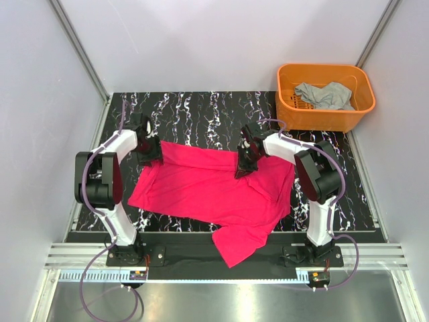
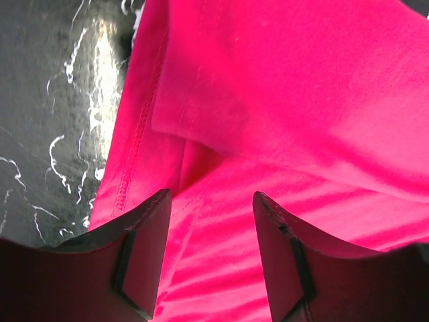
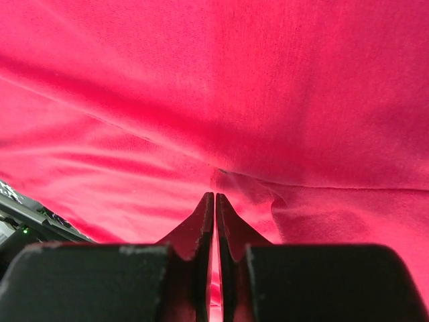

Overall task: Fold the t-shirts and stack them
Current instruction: Fold the tshirt

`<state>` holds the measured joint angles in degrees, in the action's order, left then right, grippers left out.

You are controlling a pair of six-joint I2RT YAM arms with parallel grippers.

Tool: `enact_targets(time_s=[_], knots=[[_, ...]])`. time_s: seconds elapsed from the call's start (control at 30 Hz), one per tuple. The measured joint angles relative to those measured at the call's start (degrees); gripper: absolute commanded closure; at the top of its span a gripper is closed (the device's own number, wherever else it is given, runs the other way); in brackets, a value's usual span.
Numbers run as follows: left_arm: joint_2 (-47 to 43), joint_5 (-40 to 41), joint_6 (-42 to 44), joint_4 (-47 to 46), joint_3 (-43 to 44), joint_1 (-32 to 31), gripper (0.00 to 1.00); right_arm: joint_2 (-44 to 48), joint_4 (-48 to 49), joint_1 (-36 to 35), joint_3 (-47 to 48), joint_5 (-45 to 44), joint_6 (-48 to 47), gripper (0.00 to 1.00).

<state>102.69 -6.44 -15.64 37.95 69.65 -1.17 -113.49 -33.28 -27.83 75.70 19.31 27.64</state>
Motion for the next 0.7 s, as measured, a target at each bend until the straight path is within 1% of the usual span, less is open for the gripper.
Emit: enact_targets(time_s=[0.17, 0.2, 0.3, 0.37, 0.4, 0.47, 0.5, 0.53, 0.7], knots=[[1.5, 0.9, 1.7, -0.3, 0.8, -0.3, 0.50, -0.2, 0.0, 0.0, 0.0, 0.3, 0.0, 0.91], [1.9, 1.1, 2.0, -0.3, 0.8, -0.3, 0.56, -0.2, 0.0, 0.0, 0.0, 0.5, -0.1, 0.91], [2.7, 1.5, 2.5, -0.2, 0.8, -0.3, 0.65, -0.6, 0.0, 0.0, 0.0, 1.0, -0.2, 0.91], [3.0, 2.1, 2.7, -0.2, 0.8, -0.3, 0.68, -1.0, 0.0, 0.0, 0.0, 1.2, -0.2, 0.91], [3.1, 2.4, 2.8, -0.2, 0.9, -0.3, 0.75, -1.2, 0.0, 0.0, 0.0, 1.3, -0.2, 0.91], [3.2, 3.0, 2.8, -0.2, 0.9, -0.3, 0.85, -1.3, 0.0, 0.0, 0.0, 1.3, -0.2, 0.91], [3.3, 3.8, 3.0, 0.0, 1.1, -0.3, 0.99, -1.3, 0.0, 0.0, 0.0, 1.3, -0.2, 0.91], [3.3, 4.3, 2.9, 0.0, 1.2, -0.3, 1.00, -1.4, 0.0, 0.0, 0.0, 1.3, -0.2, 0.92], [5.3, 8.8, 2.6, 2.1, 3.8, -0.2, 1.00, -1.6, 0.0, 0.0, 0.0, 1.4, -0.2, 0.92]])
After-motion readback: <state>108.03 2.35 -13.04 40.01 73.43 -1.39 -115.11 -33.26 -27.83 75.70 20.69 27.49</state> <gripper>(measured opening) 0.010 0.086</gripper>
